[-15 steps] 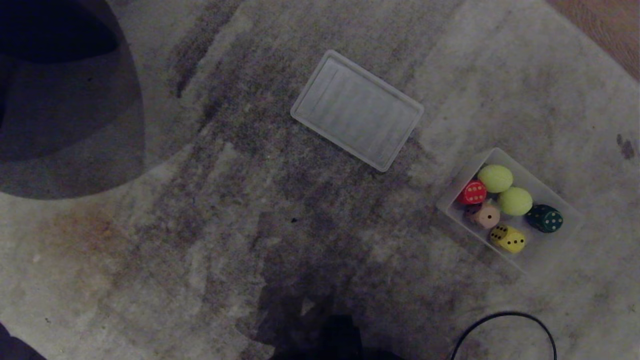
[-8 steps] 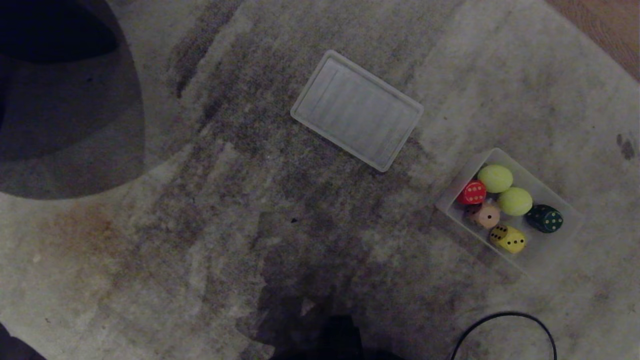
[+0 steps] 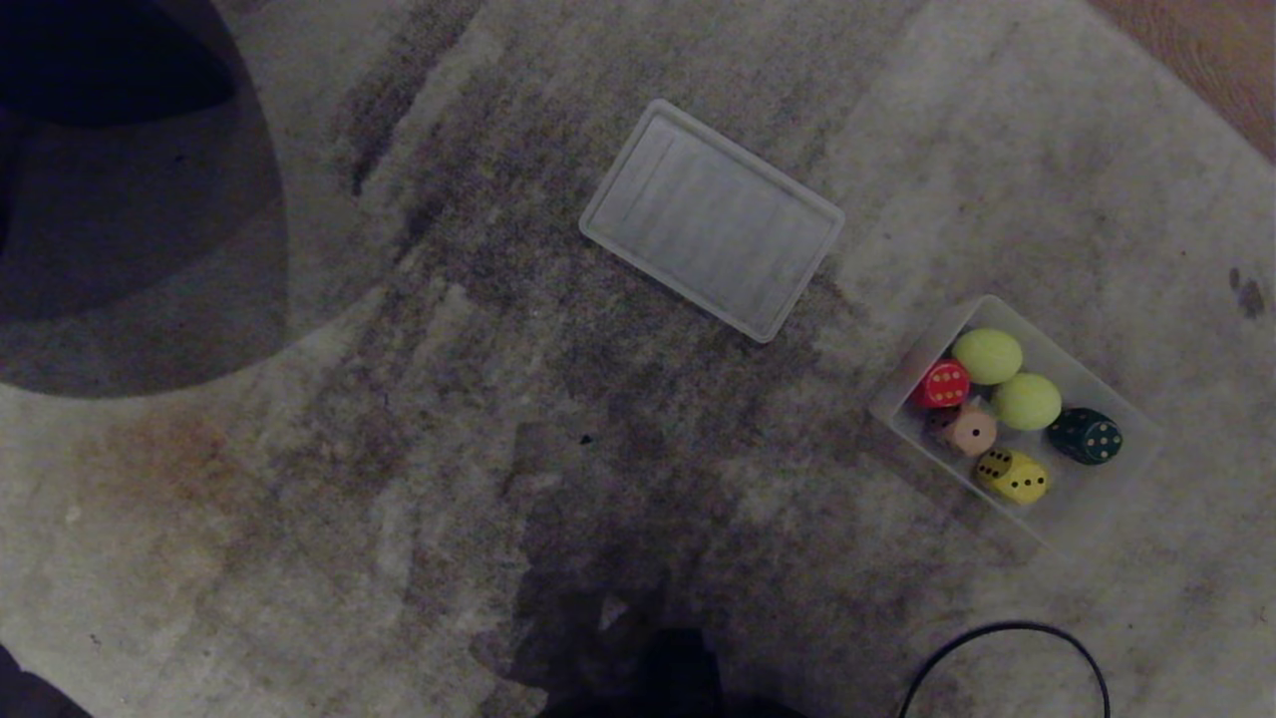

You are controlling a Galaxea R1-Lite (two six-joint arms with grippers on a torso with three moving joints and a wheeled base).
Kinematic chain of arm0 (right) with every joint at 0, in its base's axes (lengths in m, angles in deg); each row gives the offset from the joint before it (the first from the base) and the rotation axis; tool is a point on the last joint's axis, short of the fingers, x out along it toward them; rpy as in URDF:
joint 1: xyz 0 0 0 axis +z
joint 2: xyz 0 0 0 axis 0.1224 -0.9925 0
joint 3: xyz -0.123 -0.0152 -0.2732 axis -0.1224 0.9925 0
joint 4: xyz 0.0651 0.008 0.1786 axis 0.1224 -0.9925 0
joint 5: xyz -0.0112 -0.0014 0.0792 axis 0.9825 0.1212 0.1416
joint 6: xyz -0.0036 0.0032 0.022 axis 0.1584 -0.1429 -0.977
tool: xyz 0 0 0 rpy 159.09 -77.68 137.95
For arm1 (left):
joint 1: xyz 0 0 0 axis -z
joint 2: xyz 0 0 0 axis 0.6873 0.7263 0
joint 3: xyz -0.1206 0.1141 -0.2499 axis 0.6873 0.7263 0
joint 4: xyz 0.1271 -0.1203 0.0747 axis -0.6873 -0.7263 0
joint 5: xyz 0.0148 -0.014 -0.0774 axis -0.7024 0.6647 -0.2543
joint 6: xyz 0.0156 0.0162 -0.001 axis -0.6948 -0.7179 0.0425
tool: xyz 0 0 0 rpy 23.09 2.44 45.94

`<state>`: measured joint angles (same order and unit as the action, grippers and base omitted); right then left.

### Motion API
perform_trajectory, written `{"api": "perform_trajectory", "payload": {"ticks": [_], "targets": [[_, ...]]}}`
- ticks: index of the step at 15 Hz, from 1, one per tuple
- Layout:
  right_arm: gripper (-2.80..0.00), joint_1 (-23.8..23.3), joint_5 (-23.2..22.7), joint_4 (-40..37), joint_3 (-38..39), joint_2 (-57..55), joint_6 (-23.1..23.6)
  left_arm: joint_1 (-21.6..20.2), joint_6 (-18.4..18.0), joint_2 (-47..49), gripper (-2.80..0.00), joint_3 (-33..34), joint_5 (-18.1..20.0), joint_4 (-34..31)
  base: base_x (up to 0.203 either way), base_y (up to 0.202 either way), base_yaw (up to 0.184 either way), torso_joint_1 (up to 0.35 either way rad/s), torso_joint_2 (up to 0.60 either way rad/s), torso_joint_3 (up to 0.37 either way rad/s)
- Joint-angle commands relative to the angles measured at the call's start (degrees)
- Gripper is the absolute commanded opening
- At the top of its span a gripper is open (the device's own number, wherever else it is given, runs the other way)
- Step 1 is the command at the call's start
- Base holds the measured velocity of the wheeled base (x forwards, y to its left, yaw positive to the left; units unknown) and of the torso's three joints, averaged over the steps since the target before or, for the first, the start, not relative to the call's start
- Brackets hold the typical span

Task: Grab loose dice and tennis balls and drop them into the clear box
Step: Close the lid

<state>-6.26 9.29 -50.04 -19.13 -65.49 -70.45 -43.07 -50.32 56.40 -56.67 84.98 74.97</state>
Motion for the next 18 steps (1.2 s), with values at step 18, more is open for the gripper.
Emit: {"api": "perform_trajectory", "payload": {"ticks": [18], "targets": [[-2.8, 0.0, -0.1, 0.0, 0.5, -0.2, 0.0, 0.0, 0.3, 0.1, -2.8, 0.1, 0.0, 0.0, 0.0, 0.0, 0.0, 0.001, 0.0, 0.098]]}}
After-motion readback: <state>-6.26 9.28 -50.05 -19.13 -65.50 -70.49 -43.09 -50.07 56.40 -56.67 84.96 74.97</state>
